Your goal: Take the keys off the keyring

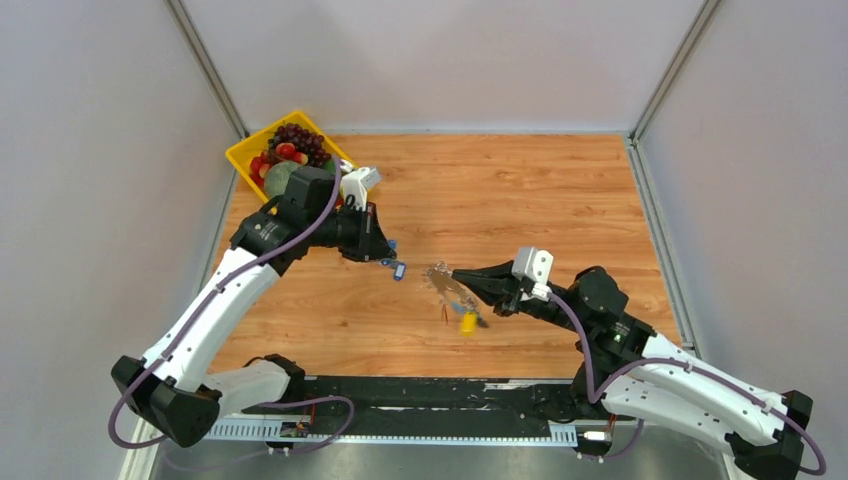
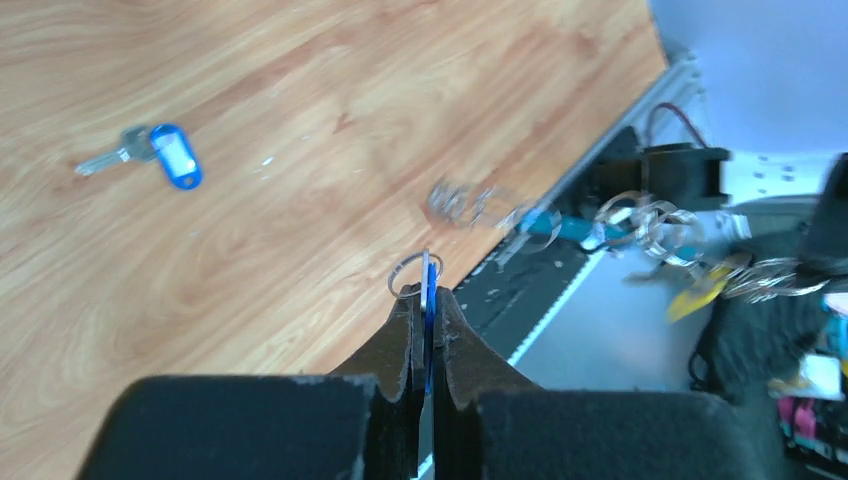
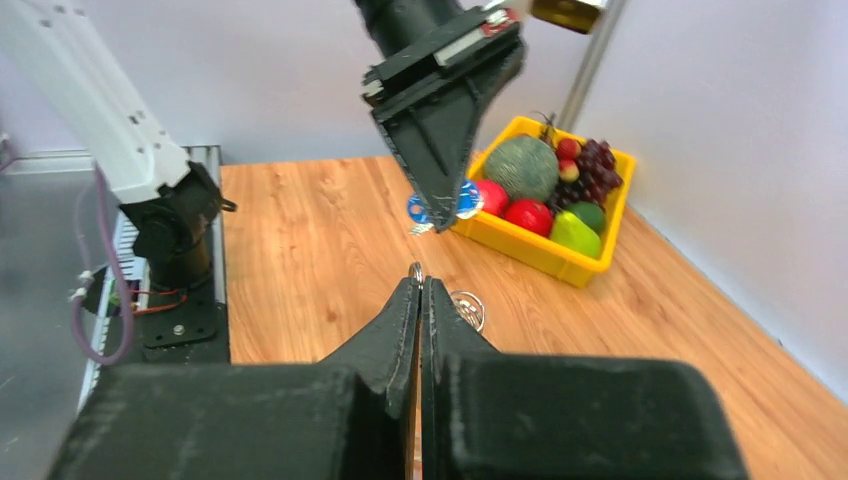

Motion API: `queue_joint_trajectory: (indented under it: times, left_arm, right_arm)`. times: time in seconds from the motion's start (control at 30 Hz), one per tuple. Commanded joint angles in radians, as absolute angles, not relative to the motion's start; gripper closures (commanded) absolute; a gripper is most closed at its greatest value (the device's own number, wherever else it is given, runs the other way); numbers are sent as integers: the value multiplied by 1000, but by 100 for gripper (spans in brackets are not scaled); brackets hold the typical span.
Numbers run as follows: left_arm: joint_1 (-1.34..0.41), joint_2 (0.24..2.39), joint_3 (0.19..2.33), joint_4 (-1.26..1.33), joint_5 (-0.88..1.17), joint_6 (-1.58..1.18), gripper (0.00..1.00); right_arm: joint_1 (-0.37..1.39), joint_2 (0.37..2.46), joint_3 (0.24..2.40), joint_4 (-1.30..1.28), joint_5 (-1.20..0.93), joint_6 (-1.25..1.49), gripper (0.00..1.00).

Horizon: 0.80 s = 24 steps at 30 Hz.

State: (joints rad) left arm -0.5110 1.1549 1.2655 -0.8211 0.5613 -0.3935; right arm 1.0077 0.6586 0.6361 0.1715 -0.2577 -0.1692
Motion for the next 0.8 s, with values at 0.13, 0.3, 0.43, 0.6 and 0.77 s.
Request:
queue_joint_trajectory:
  times: [0.13,0.3,0.43,0.6,0.77]
  left_arm:
    - [-498,1191,985,-497,386,-453,100]
    - [-496,1294,850,-242,293,-547,100]
    - [-489,1416,821,-71,234,-585,100]
    - [-458,1559,844,-8,223,-602,91]
    - [-442,1572,837,-6,177,-607,31]
  right_arm:
    - [1012,541,585,116,81,-106,100]
    - [1012,504,564,70,296,-80,100]
    - [1012,498,565,15,404,-59,100]
    - [1009,494,557,4,448,-39,100]
    - [1003,556,565,3,473,-47,100]
